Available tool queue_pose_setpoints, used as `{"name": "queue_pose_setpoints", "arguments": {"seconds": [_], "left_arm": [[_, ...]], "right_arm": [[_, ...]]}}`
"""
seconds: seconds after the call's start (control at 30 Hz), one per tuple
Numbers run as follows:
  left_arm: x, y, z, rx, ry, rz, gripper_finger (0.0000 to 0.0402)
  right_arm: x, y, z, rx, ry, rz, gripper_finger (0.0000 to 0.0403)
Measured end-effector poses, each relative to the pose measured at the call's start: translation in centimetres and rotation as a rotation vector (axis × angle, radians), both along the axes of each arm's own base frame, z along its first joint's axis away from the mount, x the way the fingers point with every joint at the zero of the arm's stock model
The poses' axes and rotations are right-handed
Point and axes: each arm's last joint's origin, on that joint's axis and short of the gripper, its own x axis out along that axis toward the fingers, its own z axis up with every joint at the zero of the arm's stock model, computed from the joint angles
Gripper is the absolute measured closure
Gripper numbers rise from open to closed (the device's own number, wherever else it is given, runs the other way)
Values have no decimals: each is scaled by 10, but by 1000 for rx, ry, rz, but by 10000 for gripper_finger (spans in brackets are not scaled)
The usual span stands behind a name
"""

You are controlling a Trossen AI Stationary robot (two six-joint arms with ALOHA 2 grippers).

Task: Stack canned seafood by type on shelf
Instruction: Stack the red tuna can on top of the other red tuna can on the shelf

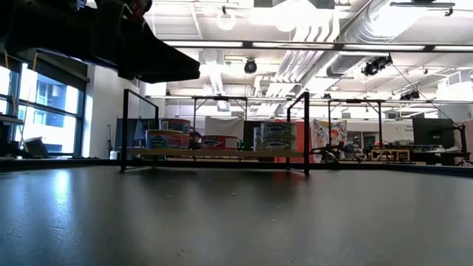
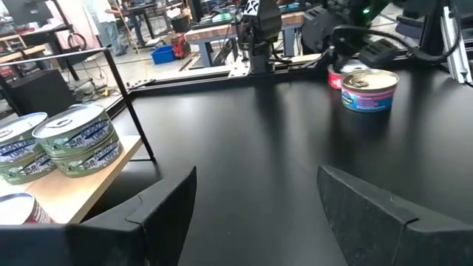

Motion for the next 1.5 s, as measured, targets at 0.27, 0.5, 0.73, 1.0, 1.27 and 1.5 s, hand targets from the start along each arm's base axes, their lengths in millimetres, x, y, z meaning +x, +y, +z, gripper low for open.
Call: {"name": "queue_pose_setpoints", "arguments": {"seconds": [0.27,0.5,0.73,1.0,1.27,1.5], "left_arm": [[0,-1,0,-12,-5,-1,129],[0,-1,1,-33,-14,2,129],[0,-1,1,-59,-18,0,129],[-3,-12,-5,-58,60,-181,129],[-9,-27,-19,-56,336,-293,129],[-4,-21,-23,-142,439,-268,148]], "right_arm": [[25,-51,-3,-199,-9,83,402],[83,-84,-1,-146,-314,153,402],[154,-85,38,-172,-802,367,403],[170,-87,68,-250,-835,569,403],[158,-84,22,-88,-915,592,403],[159,-89,-16,-141,-1120,532,403]]}}
